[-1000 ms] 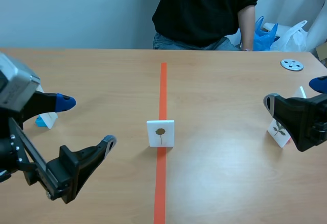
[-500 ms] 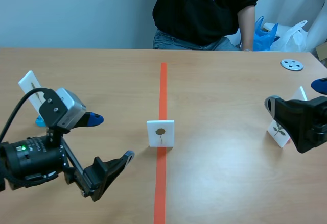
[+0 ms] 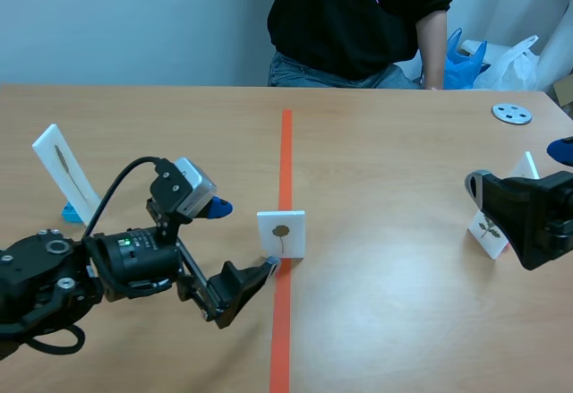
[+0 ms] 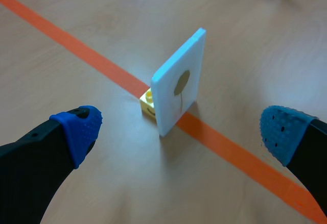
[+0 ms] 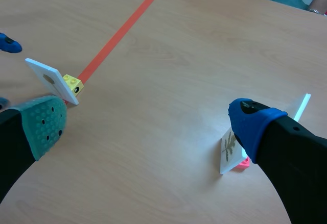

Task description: Sort the leaf by its shape. The table is split by an orange tape line. A compound leaf with several leaflets goes to the left side, a simple leaf with one blade goes to the right side. Return to the home posture when a red brick is placed on the table.

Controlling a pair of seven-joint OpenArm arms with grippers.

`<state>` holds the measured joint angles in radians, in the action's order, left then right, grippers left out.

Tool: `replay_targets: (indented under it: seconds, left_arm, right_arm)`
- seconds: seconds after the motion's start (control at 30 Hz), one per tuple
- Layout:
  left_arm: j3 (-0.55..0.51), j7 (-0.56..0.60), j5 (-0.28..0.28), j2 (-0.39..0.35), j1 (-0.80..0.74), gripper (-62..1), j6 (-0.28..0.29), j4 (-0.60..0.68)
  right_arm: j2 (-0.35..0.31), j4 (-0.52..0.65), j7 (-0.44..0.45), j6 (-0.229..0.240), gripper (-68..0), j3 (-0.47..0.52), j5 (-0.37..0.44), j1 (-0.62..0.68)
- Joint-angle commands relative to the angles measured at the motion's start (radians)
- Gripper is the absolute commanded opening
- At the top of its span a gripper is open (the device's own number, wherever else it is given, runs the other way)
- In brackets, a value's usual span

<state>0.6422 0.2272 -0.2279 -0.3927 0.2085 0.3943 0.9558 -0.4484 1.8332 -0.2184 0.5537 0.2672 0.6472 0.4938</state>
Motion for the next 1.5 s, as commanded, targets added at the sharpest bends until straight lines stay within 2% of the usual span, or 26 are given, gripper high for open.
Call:
replay_targets:
  seconds: [0.0, 0.1, 0.33, 0.5, 0.73, 0.93, 1.2, 1.47]
  left_arm:
    - [0.019, 0.029, -0.006, 0.021, 0.026, 1.4, 0.002, 0.003]
    - [0.074, 0.071, 0.012, 0.047, 0.066, 1.4, 0.001, -0.049]
    - [0.157, 0.137, 0.014, 0.097, 0.142, 1.4, -0.022, -0.139]
    - [0.162, 0.162, 0.034, 0.121, 0.169, 1.4, -0.063, -0.196]
    - [0.166, 0.182, 0.039, 0.141, 0.177, 1.4, -0.064, -0.264]
    - [0.166, 0.187, 0.039, 0.166, 0.183, 1.4, -0.093, -0.298]
    - [0.166, 0.204, 0.038, 0.18, 0.185, 1.4, -0.094, -0.302]
    - [0.166, 0.203, 0.038, 0.179, 0.188, -24.4, -0.121, -0.302]
  right_arm:
    - [-0.005, 0.022, 0.015, -0.008, 0.4, 0.008, 0.011, -0.009]
    - [-0.005, 0.022, 0.015, -0.008, 0.4, 0.008, 0.011, -0.009]
    - [-0.005, 0.022, 0.014, -0.008, 0.4, 0.008, 0.011, -0.009]
    - [-0.005, 0.022, 0.014, -0.008, 0.4, 0.008, 0.011, -0.009]
    - [0.005, 0.022, 0.014, -0.008, 0.4, 0.008, 0.011, -0.009]
    - [0.011, 0.022, 0.014, -0.007, 0.4, 0.008, 0.011, -0.009]
    - [0.011, 0.022, 0.014, -0.007, 0.4, 0.008, 0.011, -0.009]
    - [0.011, 0.022, 0.014, -0.007, 0.4, 0.008, 0.011, -0.009]
